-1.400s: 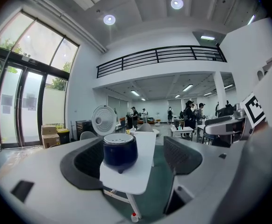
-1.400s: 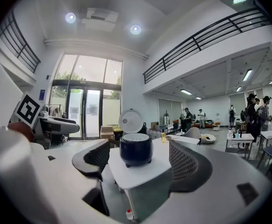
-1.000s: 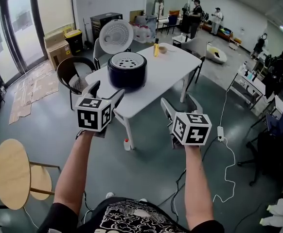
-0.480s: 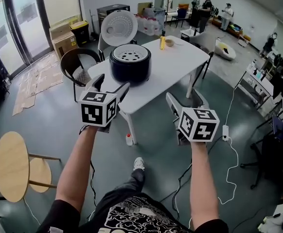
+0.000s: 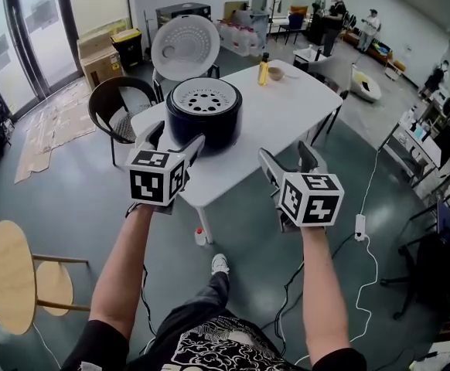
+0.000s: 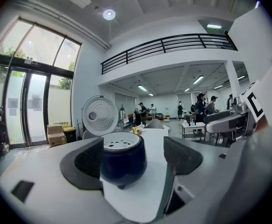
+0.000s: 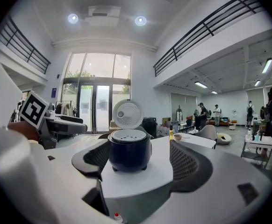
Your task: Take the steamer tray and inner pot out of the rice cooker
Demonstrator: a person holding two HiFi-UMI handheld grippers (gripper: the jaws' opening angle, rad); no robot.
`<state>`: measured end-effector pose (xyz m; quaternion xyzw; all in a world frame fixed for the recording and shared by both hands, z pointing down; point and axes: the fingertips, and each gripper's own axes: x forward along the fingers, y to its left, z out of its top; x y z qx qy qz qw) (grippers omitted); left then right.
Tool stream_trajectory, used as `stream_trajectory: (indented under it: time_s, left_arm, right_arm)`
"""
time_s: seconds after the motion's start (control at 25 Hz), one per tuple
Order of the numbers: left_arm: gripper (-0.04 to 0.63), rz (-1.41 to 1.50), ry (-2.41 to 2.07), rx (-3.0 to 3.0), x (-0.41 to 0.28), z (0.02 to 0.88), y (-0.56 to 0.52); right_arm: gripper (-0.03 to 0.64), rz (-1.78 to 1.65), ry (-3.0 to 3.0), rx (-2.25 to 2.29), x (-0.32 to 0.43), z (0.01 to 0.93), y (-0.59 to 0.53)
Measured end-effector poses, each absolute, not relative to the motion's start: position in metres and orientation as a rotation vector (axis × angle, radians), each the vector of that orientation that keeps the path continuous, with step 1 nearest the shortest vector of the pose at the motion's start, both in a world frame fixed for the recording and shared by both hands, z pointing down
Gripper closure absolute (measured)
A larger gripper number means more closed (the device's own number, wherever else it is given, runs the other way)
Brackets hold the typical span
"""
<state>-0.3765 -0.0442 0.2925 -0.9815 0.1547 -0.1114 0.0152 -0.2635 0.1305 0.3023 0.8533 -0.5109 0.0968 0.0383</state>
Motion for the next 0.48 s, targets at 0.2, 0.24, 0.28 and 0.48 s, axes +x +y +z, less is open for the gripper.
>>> stream_trajectory:
  time_s: [0.2,0.24,0.28,0.48]
  left_arm:
    - [0.206,-0.376,0.540,-3.060,-0.296,0.290,-0.113]
    - [0.206,-0.382,0.553,-3.059,-0.283,0.290,-0.129]
    - [0.206,-0.387,0.567,-3.058,-0.270,0.289,-0.144]
    - [0.206,-0.383,0.648,-3.050,-0.221,0.283,-0.212]
  right_arm:
    - [0.216,0.317,-1.618,2.567,-0.179,0.297,0.057]
    - [0.216,0.317,-1.630,2.555,-0.164,0.295,0.040]
    - [0.216,0.316,-1.642,2.546,-0.149,0.293,0.023]
    - [0.216,0.310,-1.712,2.489,-0.094,0.288,-0.051]
